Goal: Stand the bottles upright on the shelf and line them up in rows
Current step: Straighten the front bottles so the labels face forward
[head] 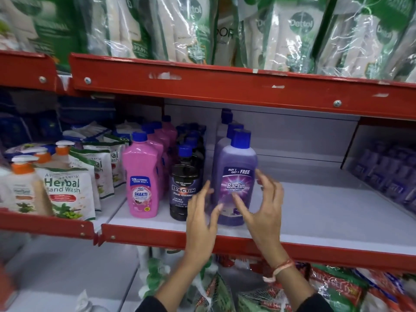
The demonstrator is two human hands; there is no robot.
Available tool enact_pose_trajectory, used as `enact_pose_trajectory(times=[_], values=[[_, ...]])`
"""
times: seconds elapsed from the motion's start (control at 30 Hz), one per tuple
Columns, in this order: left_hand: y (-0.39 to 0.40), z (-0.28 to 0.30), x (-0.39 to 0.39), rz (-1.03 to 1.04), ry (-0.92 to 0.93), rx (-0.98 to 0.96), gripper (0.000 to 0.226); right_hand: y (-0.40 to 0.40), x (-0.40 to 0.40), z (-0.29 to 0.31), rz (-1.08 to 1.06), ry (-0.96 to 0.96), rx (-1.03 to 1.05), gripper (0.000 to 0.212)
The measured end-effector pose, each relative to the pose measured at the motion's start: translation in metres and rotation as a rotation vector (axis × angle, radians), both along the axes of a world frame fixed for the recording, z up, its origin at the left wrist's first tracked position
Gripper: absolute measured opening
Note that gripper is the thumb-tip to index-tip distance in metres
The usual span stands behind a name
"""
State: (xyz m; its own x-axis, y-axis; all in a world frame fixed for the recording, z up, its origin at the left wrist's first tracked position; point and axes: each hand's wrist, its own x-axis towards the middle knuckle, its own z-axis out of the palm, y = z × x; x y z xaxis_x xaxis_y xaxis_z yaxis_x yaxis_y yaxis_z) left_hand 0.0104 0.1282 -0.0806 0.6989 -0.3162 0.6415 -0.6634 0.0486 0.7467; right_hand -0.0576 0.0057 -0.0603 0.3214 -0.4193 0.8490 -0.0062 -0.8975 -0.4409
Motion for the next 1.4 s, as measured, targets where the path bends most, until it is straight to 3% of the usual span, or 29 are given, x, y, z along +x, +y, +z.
enact_pose_trajectory(times=[0.1,0.2,0.3,0.43,0.53,0.63,1.17,1.3,1.33,1.4], values=[[0.038,-0.006,0.007,0.113,-0.026,-0.125,0.033,0.044,0.014,-0.007,0.087,-0.154,-0.092,0.044],[0.083,-0.004,0.048,0.238,-0.003,-0.206,0.033,0.103,0.051,-0.007,0.323,-0.119,0.110,0.028],[0.117,0.005,0.098,0.265,0.036,-0.141,0.044,0.148,0.093,-0.003,0.473,0.047,0.333,0.041],[0.126,0.015,0.135,-0.101,0.092,-0.059,0.066,0.172,0.130,0.003,0.541,0.145,0.486,0.057],[0.128,0.019,0.143,-0.177,0.131,0.005,0.075,0.172,0.141,0.004,0.457,0.136,0.511,0.056],[0.137,0.025,0.143,-0.206,0.175,0.035,0.058,0.171,0.141,0.002,0.402,0.167,0.491,0.058],[0.167,0.016,0.118,-0.177,0.153,0.087,0.053,0.188,0.102,-0.006,0.423,0.221,0.461,0.057],[0.166,0.007,0.101,0.240,-0.079,-0.027,0.053,0.181,0.083,-0.003,0.278,0.147,0.389,0.049],[0.161,0.006,0.092,0.280,-0.155,-0.102,0.050,0.175,0.078,-0.002,0.215,0.061,0.387,0.045],[0.143,0.009,0.075,0.160,-0.288,-0.114,0.042,0.158,0.071,-0.001,0.122,-0.076,0.383,0.039]])
